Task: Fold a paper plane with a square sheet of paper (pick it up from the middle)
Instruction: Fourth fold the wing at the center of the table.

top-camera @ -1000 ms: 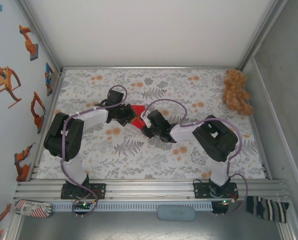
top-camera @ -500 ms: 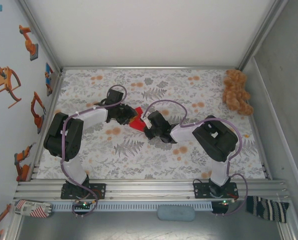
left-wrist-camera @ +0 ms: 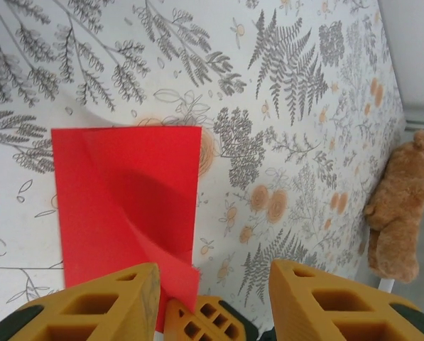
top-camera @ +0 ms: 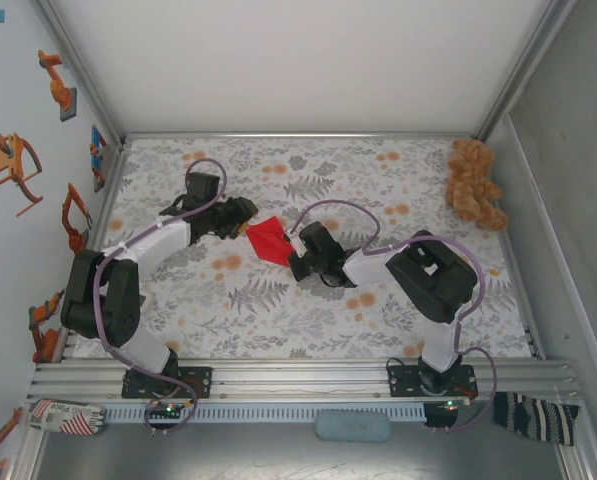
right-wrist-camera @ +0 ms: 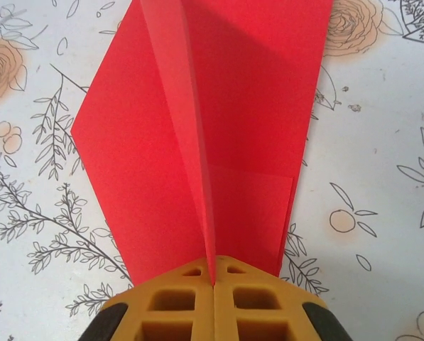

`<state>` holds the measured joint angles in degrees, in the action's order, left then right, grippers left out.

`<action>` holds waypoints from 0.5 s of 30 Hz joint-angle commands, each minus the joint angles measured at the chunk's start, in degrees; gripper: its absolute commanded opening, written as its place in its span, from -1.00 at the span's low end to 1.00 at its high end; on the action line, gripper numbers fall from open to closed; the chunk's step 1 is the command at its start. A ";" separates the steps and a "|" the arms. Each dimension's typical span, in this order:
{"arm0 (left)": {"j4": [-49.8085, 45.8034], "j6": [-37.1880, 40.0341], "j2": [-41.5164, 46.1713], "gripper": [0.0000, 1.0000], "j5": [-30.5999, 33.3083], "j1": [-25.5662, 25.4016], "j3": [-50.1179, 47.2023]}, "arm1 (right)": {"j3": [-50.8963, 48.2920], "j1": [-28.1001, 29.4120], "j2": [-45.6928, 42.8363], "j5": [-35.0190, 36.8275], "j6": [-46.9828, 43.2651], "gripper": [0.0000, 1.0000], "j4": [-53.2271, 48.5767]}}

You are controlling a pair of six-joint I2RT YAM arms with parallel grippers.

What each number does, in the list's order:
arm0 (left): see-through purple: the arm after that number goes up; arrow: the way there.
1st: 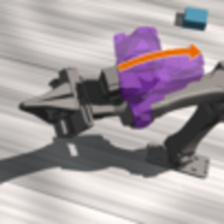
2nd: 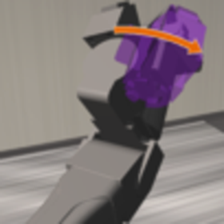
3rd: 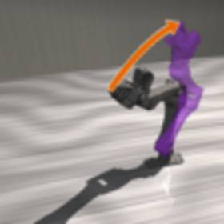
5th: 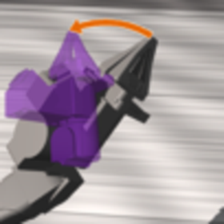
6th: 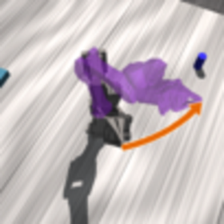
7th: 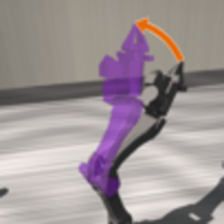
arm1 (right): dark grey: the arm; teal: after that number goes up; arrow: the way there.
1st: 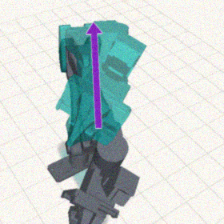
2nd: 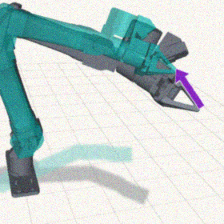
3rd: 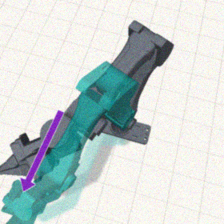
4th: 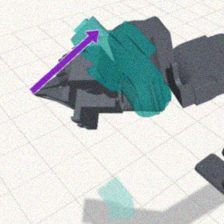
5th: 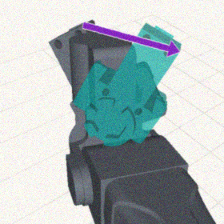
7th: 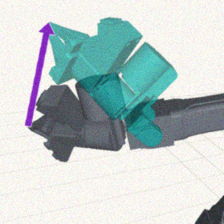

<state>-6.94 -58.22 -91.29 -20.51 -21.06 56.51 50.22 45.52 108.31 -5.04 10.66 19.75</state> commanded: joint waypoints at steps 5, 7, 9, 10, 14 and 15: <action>7.23 -1.43 1.44 -0.09 -2.65 -0.51 -7.70 | -1.97 -1.77 0.12 -5.23 8.09 -0.94 1.08; 8.57 -1.83 1.09 -0.11 -3.40 -1.12 -8.81 | -1.90 -2.17 0.53 -6.37 9.57 -0.94 1.03; 9.89 -2.24 0.50 -0.15 -3.81 -2.14 -9.87 | -1.88 -2.54 1.01 -7.42 11.10 -0.94 1.23; 10.64 -2.42 -0.02 -0.15 -3.96 -2.54 -10.32 | -1.88 -2.70 1.18 -7.96 11.91 -0.94 1.26; 14.91 -2.87 -1.94 -0.15 -5.34 -3.61 -11.39 | -1.64 -3.29 1.95 -10.39 15.32 -0.94 1.25; 16.28 -2.80 -2.50 -0.15 -6.13 -3.85 -11.25 | -1.55 -3.24 2.05 -10.83 16.05 -0.94 1.18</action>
<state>4.16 -60.12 -92.51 -24.18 -24.51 45.69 49.21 42.46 108.64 -13.15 22.65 21.91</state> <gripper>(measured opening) 0.426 0.049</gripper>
